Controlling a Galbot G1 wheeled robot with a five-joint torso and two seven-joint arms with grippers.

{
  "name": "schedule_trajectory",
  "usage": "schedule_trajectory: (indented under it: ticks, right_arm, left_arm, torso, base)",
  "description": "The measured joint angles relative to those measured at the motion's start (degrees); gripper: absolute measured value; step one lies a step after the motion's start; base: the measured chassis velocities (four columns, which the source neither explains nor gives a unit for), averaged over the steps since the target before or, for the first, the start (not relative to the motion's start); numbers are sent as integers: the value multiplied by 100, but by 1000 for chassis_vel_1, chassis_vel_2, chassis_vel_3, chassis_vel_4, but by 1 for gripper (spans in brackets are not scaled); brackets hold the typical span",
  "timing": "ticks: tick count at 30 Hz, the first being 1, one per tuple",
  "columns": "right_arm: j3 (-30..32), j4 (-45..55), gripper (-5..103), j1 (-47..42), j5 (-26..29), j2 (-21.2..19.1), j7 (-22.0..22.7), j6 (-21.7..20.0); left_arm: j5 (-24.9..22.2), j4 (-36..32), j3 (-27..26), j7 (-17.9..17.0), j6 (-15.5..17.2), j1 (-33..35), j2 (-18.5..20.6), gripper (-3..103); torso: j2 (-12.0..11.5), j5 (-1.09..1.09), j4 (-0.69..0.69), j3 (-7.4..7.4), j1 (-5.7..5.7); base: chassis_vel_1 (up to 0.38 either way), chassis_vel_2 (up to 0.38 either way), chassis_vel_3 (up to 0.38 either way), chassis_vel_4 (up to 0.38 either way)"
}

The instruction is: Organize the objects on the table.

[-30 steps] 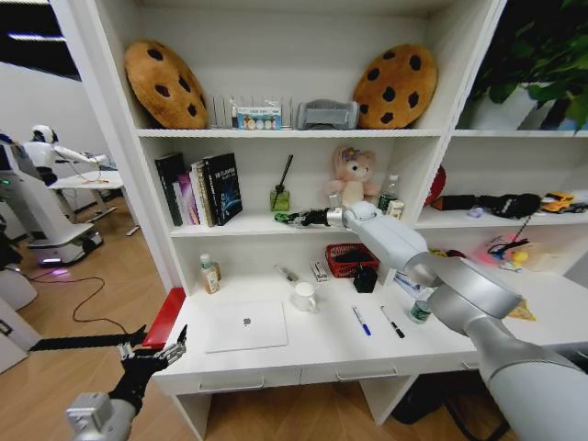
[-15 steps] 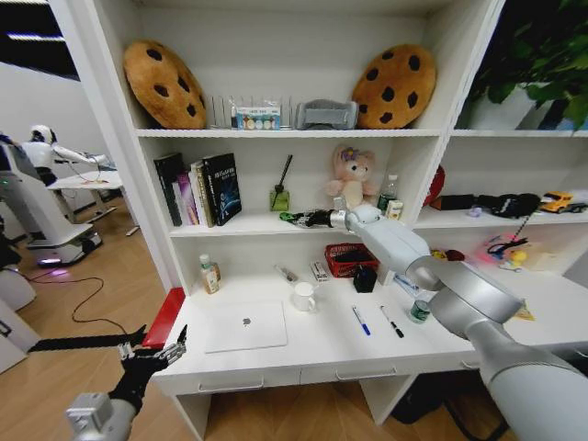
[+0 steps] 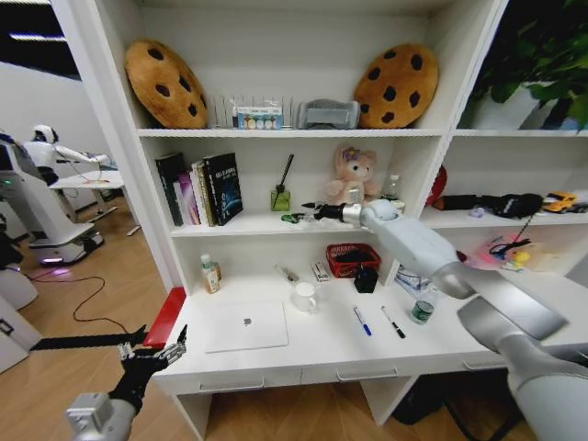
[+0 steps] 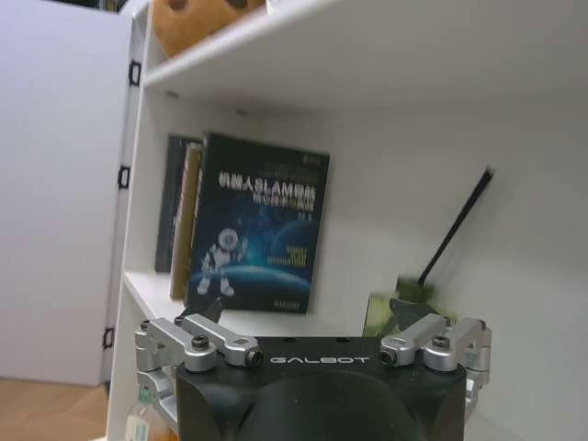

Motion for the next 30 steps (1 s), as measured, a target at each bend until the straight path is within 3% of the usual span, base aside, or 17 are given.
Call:
schedule_trajectory:
  ticks: [1,4,5,8,10,12,13,14,15,16,19,20,22,23,24,26,30]
  right_arm:
    - [0,0,97,0,0,0,0,0]
    - [1006,1950,100,-1140,274,-1412,1107,301]
    - [1006,1950,100,-1140,274,-1412,1107,301]
    - [2310,3080,100,-2714,181,-2643,1773,911]
    - [2710,3283,100,-3231,148,-2861,1964,1082]
    - [4182,3846,100,-4847,-251,-3181,3106,1043]
    - [4182,3846,100,-4847,-251,-3181,3106,1043]
    - [4769,4057,100,-5471,-460,-3160,3546,882]
    - [6013,4550,100,-6708,-845,-2895,4261,440]
    - [6013,4550,100,-6708,-845,-2895,4261,440]
    - [7529,5348,100,-8540,-1173,-2133,4846,142]
    - [7529,5348,100,-8540,-1173,-2133,4846,142]
    - [8046,5837,100,-9588,-1346,-1483,4963,124]
    - [8349,6245,100,-10483,-1661,-769,4995,214]
    - [8349,6245,100,-10483,-1661,-769,4995,214]
    - [8436,6728,100,-11280,-2066,16,4965,388]
    - [8312,7090,100,-11841,-2381,650,4849,534]
  left_arm:
    - [0,0,0,0,0,0,0,100]
    - [0,0,-1,-5,0,0,0,100]
    - [0,0,-1,-5,0,0,0,100]
    - [0,0,0,0,0,0,0,100]
    - [0,0,-1,-1,0,0,1,100]
    - [0,0,0,1,0,0,0,100]
    - [0,0,0,1,0,0,0,100]
    - [0,0,0,1,0,0,0,100]
    - [0,0,0,0,0,0,0,100]
    - [0,0,0,0,0,0,0,100]
    - [0,0,-1,0,0,0,1,100]
    - [0,0,-1,0,0,0,1,100]
    - [0,0,-1,-4,0,0,-1,100]
    - [0,0,-1,-1,0,0,1,100]
    - [0,0,-1,-1,0,0,1,100]
    - [0,0,-1,0,0,0,0,100]
    - [0,0,-1,-1,0,0,0,100]
  torso:
    - [0,0,0,0,0]
    - [0,3,2,0,-1]
    - [0,3,2,0,-1]
    - [2,-3,-7,-3,-3]
    - [2,3,-11,-3,-4]
    - [2,-1,-7,-2,-4]
    - [2,-1,-7,-2,-4]
    - [2,-3,-5,-2,-4]
    - [2,-3,5,-1,-2]
    - [2,-3,5,-1,-2]
    - [1,-1,3,0,-1]
    - [1,-1,3,0,-1]
    - [0,2,-3,0,0]
    - [0,2,-6,-1,-1]
    - [0,2,-6,-1,-1]
    - [1,-4,-4,-2,-2]
    - [1,-4,1,-2,-2]
  base:
    - [0,0,0,0]
    - [0,0,0,0]
    - [0,0,0,0]
    - [-20,-11,-3,-7]
    - [-59,-34,-8,-16]
    - [0,0,0,0]
    - [0,0,0,0]
    - [0,0,0,0]
    - [0,0,0,0]
    - [0,0,0,0]
    - [0,0,0,0]
    - [0,0,0,0]
    - [0,0,0,0]
    - [0,0,0,0]
    - [0,0,0,0]
    - [0,0,0,0]
    - [0,0,0,0]
